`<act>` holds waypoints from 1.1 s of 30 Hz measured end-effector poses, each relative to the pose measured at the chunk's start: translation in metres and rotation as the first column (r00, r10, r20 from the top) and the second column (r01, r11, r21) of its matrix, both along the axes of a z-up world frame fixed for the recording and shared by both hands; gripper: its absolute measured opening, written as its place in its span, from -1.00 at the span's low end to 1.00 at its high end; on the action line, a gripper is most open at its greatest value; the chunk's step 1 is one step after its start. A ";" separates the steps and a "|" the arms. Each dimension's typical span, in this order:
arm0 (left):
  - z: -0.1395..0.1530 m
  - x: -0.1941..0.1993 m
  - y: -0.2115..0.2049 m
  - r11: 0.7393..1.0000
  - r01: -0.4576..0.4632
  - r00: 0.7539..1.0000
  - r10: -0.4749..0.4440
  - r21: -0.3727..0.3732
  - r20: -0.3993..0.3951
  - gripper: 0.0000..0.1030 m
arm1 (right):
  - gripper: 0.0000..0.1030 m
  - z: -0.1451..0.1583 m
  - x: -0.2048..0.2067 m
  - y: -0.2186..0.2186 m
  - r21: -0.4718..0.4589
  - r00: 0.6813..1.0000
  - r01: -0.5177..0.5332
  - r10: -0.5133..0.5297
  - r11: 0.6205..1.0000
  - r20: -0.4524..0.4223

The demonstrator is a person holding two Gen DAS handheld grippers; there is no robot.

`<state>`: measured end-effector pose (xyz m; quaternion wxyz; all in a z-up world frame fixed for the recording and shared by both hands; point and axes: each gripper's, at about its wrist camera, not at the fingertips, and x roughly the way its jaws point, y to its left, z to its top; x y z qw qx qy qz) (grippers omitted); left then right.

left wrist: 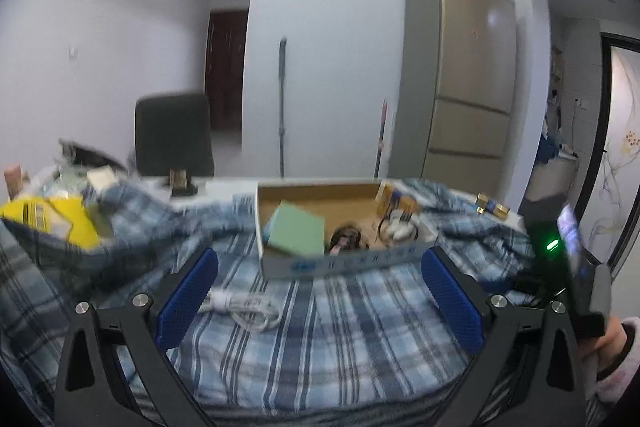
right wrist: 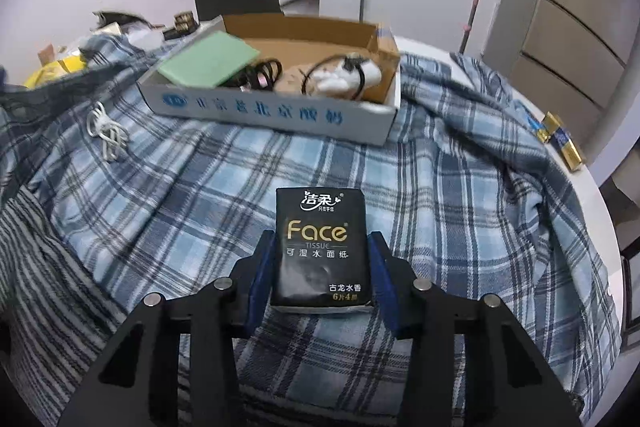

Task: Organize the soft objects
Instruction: 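Grasp the black Face tissue pack with the right gripper, then hold the tissue pack in the right gripper while the left gripper grasps the white cable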

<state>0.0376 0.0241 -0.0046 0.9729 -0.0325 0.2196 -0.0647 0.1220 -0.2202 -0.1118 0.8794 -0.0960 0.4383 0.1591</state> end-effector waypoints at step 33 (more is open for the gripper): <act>-0.070 0.100 0.023 0.840 0.361 0.855 -0.124 0.406 -0.503 0.82 | -0.14 0.024 -0.021 0.001 0.078 0.988 -0.065 0.053 0.995 0.145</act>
